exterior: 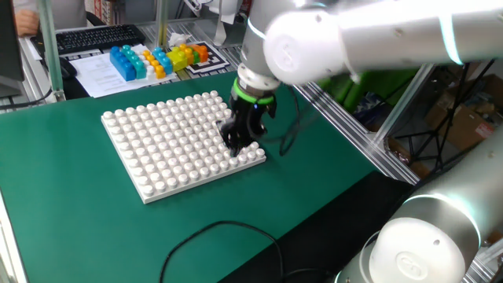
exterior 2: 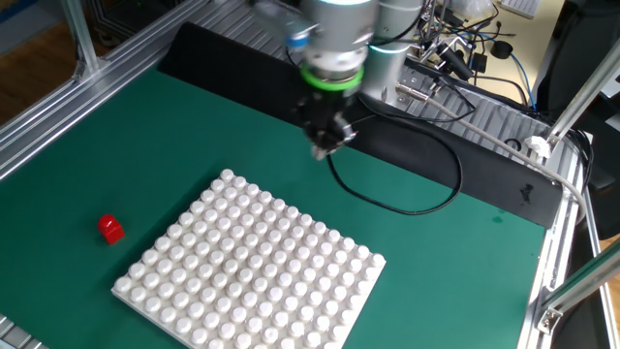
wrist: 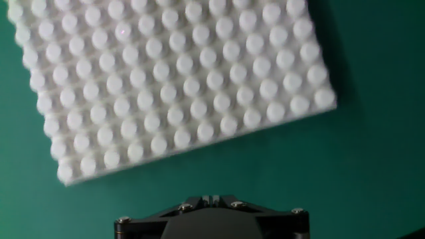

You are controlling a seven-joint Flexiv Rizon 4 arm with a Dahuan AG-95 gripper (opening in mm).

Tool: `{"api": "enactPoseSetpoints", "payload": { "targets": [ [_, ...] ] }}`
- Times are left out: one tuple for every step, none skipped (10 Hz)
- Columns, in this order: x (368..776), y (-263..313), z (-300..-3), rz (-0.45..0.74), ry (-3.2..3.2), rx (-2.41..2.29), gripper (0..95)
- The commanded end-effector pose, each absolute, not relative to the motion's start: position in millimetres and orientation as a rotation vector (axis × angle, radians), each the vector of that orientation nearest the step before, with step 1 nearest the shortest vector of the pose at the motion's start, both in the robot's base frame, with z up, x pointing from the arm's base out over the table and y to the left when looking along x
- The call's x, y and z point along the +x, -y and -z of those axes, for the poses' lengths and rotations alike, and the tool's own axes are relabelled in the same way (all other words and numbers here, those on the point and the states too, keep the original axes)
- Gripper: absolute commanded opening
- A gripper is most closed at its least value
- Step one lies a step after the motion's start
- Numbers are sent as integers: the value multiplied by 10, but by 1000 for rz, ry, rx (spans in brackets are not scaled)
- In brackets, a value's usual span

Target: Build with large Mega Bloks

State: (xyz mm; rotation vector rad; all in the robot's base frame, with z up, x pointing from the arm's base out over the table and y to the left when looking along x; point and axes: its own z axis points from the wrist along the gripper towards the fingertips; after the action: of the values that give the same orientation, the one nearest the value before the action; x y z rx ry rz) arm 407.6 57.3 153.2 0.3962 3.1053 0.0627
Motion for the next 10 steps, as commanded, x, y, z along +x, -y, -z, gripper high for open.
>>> {"api": "enactPoseSetpoints", "payload": {
  "targets": [
    [3959,-704,-1429,-59,-3101,371,0],
    [3841,-793,-1385,-55,-3100,385,0],
    [3756,-876,-1322,-55,-3105,375,0],
    [3750,-898,-1285,-61,-3109,372,0],
    [3755,-913,-1248,-82,-3108,388,0],
    [3756,-924,-1224,-90,-3105,403,0],
    [3745,-939,-1215,-89,-3105,414,0],
    [3731,-947,-1225,-88,-3106,420,0],
    [3701,-965,-1250,-89,-3105,437,0],
    [3710,-970,-1245,-89,-3109,441,0]
  ]
}}
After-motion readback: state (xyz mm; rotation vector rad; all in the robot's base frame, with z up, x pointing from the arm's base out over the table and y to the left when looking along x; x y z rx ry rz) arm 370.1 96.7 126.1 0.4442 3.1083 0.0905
